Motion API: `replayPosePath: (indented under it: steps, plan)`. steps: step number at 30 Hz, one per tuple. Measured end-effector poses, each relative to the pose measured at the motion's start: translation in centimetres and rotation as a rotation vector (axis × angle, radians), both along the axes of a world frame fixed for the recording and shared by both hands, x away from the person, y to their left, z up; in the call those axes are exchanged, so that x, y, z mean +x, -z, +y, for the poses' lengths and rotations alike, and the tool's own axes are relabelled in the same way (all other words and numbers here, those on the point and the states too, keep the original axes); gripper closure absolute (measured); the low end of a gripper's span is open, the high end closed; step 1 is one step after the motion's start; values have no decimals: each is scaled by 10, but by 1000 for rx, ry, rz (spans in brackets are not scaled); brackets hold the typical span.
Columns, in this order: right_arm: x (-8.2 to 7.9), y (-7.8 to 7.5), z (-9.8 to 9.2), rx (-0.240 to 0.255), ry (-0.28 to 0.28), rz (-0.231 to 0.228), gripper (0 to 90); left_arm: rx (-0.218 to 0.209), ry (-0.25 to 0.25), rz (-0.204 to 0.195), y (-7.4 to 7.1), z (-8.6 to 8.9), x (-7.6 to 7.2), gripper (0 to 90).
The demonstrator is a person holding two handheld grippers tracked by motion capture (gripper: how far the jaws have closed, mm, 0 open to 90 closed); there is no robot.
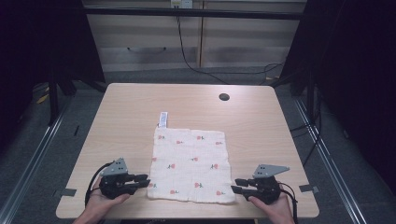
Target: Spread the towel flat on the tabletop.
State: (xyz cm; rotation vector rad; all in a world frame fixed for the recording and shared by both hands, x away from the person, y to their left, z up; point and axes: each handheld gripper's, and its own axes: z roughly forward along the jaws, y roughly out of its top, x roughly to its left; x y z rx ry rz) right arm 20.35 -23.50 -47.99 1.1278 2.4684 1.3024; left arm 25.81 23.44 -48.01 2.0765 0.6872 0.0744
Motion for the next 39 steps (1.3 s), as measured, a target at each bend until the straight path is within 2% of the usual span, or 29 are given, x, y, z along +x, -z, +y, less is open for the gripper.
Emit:
replayPosePath:
  steps: [1,4,7,8,10,14,15,16,17,19,20,22,23,28,29,30,31,34,39]
  plan:
    - [4,-2,-1,-5,9,-14,648,-6,-22,4,0,1,2,641]
    - [12,-2,-1,-5,19,-18,648,24,-42,11,1,-2,12,624]
    - [28,-3,3,-6,23,-22,662,46,-63,15,4,-9,23,613]
    - [38,-5,8,-5,23,-27,667,71,-66,12,4,-15,32,606]
    - [44,-6,10,-3,20,-29,666,82,-68,11,3,-17,36,606]
    - [65,-10,24,-10,1,-37,665,67,-92,4,-1,-26,57,603]
    - [76,-10,29,-17,-3,-35,673,79,-90,-1,0,-32,68,630]
    - [76,-10,29,-17,-3,-35,673,79,-90,-1,0,-32,68,633]
    - [89,-5,34,-23,-2,-26,683,68,-93,22,6,-37,78,642]
    - [102,2,41,-49,-7,-5,705,83,-97,20,9,-40,82,652]
    - [102,2,41,-49,-7,-5,705,102,-111,6,11,-43,84,652]
    - [113,7,48,-71,-23,5,703,96,-115,15,14,-48,90,653]
    - [122,10,51,-73,-11,12,698,104,-116,24,16,-51,94,653]
    - [132,18,52,-73,15,21,688,111,-104,34,24,-52,94,653]
    - [133,20,52,-81,15,22,687,106,-99,19,25,-52,91,653]
    - [131,24,52,-97,22,29,685,118,-87,20,24,-50,88,656]
    - [130,24,51,-84,22,30,686,118,-87,20,24,-50,88,661]
    - [127,24,50,-85,32,31,686,98,-87,7,26,-47,81,693]
    - [123,25,50,-85,22,26,707,120,-82,-11,25,-46,71,697]
